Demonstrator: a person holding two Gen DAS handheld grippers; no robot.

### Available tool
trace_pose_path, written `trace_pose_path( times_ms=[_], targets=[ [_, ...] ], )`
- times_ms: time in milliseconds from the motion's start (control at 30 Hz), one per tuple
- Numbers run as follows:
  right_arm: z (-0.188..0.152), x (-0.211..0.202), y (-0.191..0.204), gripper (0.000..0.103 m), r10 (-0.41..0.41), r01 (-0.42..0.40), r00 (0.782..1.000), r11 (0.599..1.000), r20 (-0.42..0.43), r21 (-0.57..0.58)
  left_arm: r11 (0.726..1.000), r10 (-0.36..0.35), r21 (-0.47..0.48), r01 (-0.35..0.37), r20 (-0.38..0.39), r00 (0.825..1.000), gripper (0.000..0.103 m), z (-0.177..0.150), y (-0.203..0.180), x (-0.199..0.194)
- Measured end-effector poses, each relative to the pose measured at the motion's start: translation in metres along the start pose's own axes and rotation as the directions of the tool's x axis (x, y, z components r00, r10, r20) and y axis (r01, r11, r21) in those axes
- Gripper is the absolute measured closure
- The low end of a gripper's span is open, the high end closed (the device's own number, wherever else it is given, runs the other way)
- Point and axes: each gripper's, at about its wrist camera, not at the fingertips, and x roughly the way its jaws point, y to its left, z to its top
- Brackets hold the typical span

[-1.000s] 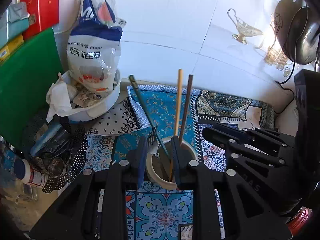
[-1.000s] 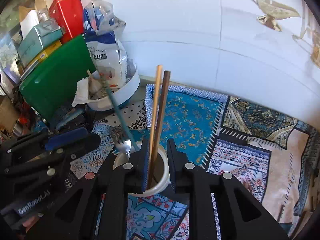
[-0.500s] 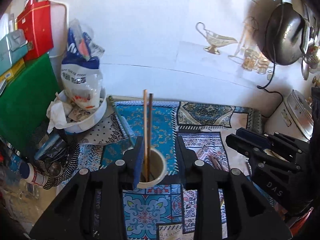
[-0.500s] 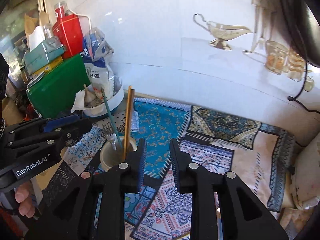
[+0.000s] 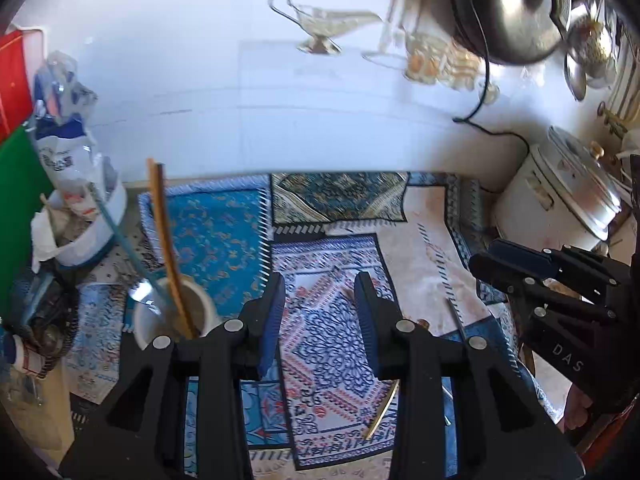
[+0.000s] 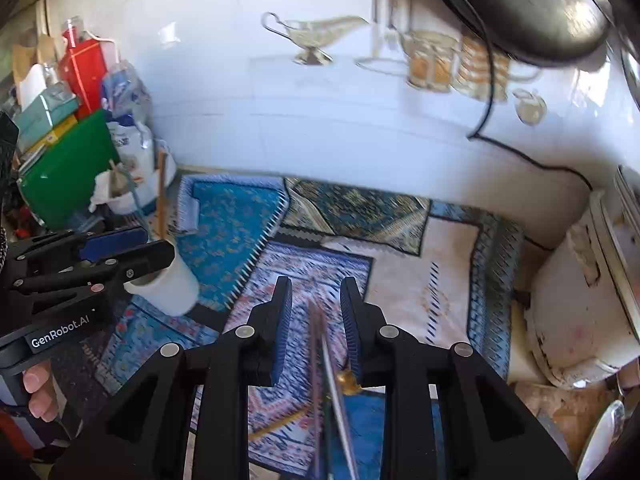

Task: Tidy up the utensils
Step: 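Open both tools and move them back over the remaining utensils, then grasp a pink chopstick with the left tool while the right tool grasps another pink chopstick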

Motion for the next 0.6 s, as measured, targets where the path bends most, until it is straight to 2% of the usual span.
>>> trace_pose_path(
  times_ms=[300,433,600],
  targets=[
    [-0.039,0.033,-0.038,0.08,-0.01,0.016,0.99,0.999,-0.144,0.037,0.999,-0.016,0.028,0.02,-0.151,0.988,0.068,-0.022,-0.028,0.059],
    [-0.061,0.054,-0.045,0.08,0.022,-0.007,0.972,0.998,-0.234,0.064,1.0,-0.024,0.008,0.026,-0.224,0.974,0.068,-0.037,-0.032,0.083],
    [-0.088,0.076,-0.051,0.08,0.055,-0.025,0.943,0.995,-0.328,0.095,0.999,-0.051,-0.012,0.049,-0.318,0.947,0.068,-0.057,-0.042,0.114]
  ],
)
